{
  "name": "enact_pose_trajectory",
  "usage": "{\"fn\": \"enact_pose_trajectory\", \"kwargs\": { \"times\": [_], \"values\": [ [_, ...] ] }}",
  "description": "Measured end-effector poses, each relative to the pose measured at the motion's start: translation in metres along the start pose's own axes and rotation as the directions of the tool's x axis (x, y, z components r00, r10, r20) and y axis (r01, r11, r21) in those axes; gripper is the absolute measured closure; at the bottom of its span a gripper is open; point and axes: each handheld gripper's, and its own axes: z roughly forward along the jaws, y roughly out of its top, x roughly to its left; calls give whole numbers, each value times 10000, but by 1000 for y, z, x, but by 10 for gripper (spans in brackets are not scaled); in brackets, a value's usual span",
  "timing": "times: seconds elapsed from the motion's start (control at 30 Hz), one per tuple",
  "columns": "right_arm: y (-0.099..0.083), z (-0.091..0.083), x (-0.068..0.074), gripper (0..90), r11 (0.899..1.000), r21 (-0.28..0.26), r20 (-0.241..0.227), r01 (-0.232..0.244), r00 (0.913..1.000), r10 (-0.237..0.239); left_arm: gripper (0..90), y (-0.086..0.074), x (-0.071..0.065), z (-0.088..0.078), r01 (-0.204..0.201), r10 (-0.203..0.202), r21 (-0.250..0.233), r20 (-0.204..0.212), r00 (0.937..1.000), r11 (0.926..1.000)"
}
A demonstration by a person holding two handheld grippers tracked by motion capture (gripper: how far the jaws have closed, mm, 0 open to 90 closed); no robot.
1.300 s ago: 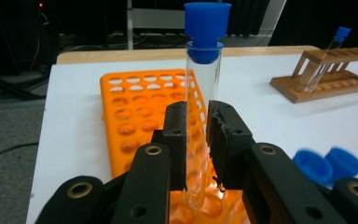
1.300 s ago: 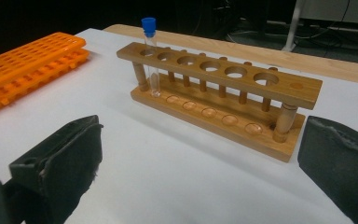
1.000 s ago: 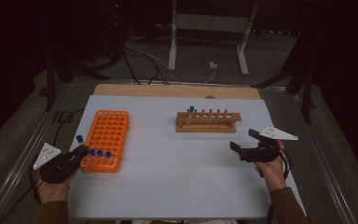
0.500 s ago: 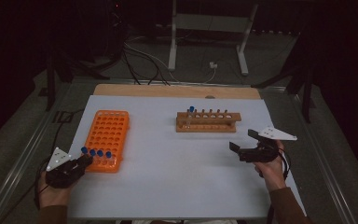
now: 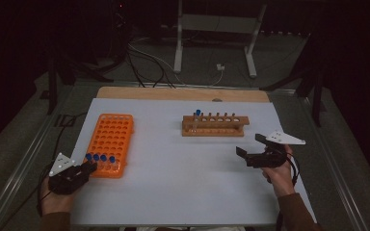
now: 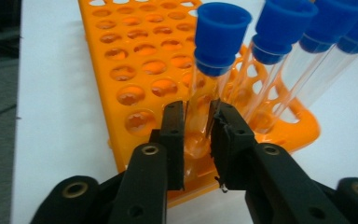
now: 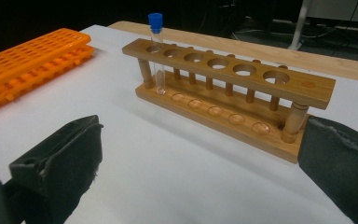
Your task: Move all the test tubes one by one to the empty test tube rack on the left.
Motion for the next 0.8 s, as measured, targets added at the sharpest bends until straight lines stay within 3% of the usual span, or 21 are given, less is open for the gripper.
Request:
{"fn": "enact_pose_trajectory", "kwargs": {
  "times": [0.2, 0.37, 0.5, 0.8],
  "values": [
    [0, 0, 0, 0, 10000, -6, -30, -3, 10000, 3, 617, 0, 5, -12, 390, -390, -630, 14, 9992, 9973],
    [1, 2, 2, 0, 10000, 1, -72, 30, 10000, -30, 521, 6, 7, -24, 621, -616, -1480, 80, 9981, 9870],
    [2, 4, 2, 0, 10000, -11, -101, 45, 9999, -45, 431, 15, 4, -30, 546, -512, -1951, 224, 9984, 9793],
    [5, 10, 3, 0, 10000, 15, -179, 10, 9998, -10, 245, 37, -15, -26, 375, -288, -2406, 394, 9988, 9699]
  ]
}}
